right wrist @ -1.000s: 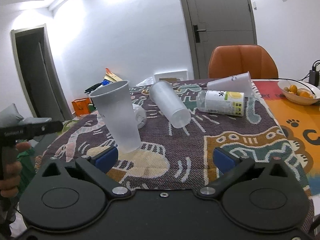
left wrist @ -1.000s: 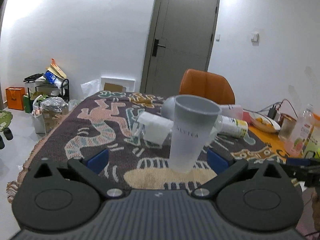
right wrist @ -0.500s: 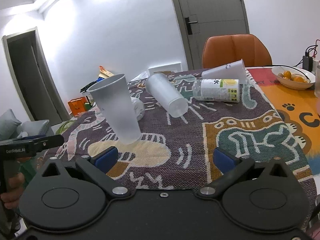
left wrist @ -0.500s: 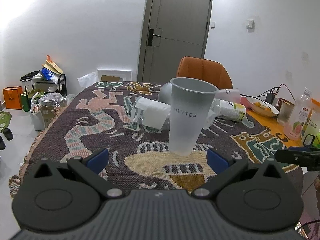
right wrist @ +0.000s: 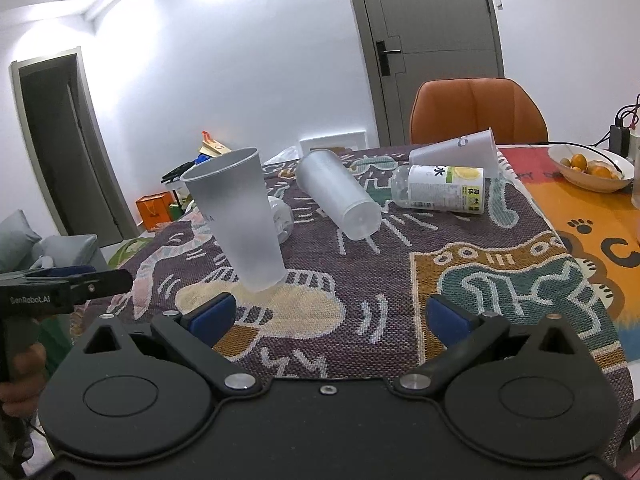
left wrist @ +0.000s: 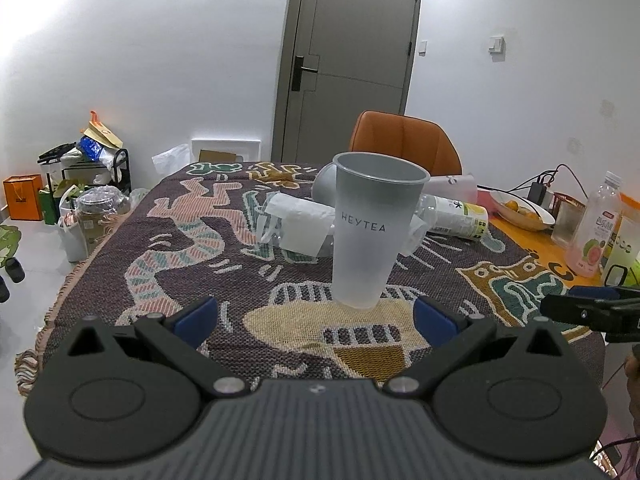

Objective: Flip cup upright

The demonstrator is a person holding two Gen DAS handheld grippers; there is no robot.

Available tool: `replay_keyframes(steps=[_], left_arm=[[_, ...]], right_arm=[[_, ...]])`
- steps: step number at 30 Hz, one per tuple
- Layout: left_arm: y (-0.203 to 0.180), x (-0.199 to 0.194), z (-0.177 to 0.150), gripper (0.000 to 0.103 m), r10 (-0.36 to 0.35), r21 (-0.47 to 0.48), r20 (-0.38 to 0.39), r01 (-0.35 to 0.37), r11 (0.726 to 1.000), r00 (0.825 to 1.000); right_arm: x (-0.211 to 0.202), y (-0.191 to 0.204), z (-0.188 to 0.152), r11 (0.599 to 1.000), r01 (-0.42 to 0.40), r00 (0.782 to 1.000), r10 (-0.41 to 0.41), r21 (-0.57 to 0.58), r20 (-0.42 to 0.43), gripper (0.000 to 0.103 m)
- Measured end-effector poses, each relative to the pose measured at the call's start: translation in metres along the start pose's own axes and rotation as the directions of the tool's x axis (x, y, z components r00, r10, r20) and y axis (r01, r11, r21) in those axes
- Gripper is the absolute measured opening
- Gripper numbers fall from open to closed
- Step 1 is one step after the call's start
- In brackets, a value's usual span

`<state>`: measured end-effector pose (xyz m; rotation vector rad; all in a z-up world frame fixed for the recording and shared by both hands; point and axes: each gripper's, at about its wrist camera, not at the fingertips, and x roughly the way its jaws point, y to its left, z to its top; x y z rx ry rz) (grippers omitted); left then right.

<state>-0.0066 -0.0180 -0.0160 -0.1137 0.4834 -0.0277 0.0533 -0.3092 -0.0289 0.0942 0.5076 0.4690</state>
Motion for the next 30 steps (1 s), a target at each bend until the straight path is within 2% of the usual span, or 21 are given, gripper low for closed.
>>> replay_keyframes(steps=[30], left_arm=[[-0.0012,-0.0016,-0.001,0.103,-0.003,0.005,0.0,0.003,1.0,1.0]], right_arm=[[0.0003,-0.0009,-0.0004,1.0,0.006,1.0,-0.006,-0.003,-0.002,0.103]])
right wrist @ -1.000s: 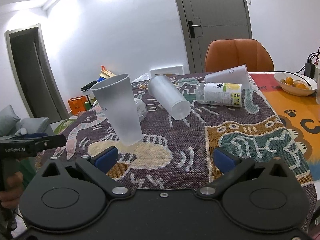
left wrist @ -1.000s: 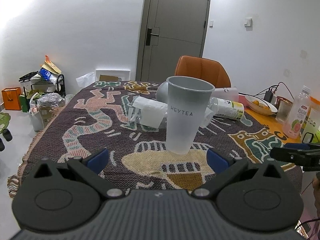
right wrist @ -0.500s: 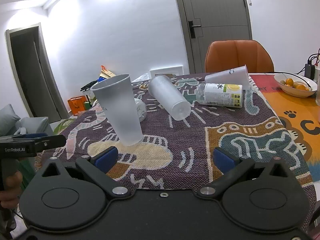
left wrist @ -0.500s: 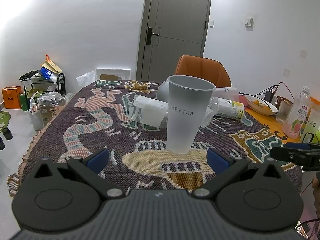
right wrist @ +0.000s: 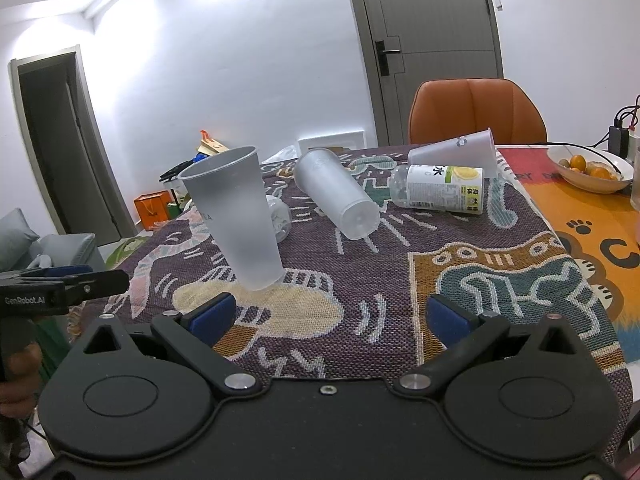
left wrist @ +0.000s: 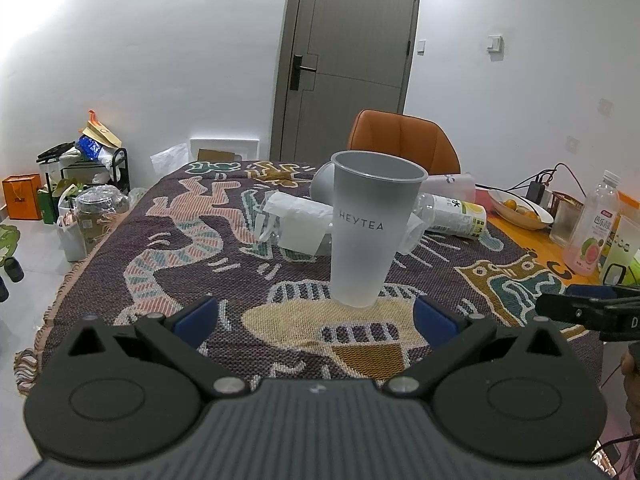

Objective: Flip cup upright

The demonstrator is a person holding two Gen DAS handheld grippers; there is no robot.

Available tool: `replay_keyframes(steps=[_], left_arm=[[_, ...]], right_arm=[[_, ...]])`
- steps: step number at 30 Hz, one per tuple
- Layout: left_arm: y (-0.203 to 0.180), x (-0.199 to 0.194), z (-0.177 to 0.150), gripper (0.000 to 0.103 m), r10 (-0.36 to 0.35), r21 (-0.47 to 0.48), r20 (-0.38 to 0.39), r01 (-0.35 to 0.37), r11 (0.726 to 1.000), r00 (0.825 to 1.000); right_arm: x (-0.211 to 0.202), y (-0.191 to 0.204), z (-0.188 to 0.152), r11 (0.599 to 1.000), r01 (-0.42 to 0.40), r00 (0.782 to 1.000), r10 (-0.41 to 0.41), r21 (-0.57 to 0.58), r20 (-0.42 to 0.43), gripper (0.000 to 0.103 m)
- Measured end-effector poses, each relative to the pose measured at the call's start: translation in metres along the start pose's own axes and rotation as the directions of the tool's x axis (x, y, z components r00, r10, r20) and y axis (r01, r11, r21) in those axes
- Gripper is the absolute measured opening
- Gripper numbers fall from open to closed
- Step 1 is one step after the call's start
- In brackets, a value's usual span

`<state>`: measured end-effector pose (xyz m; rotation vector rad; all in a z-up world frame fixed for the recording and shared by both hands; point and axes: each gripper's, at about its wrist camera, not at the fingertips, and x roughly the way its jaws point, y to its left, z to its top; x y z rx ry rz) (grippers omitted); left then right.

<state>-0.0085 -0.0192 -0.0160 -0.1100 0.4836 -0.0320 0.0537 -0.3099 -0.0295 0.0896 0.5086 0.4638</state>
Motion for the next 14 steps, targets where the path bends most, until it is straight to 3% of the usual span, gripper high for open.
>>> replay_keyframes(steps=[14], left_arm=[[0.0008,-0.0006,-0.0002,0.103,0.008,-0.002,-0.005,-0.008,1.0,1.0]], right_arm=[[0.0025,-0.0015,-0.0023,1.0,0.004,1.0,-0.004,0.002,-0.008,0.103]])
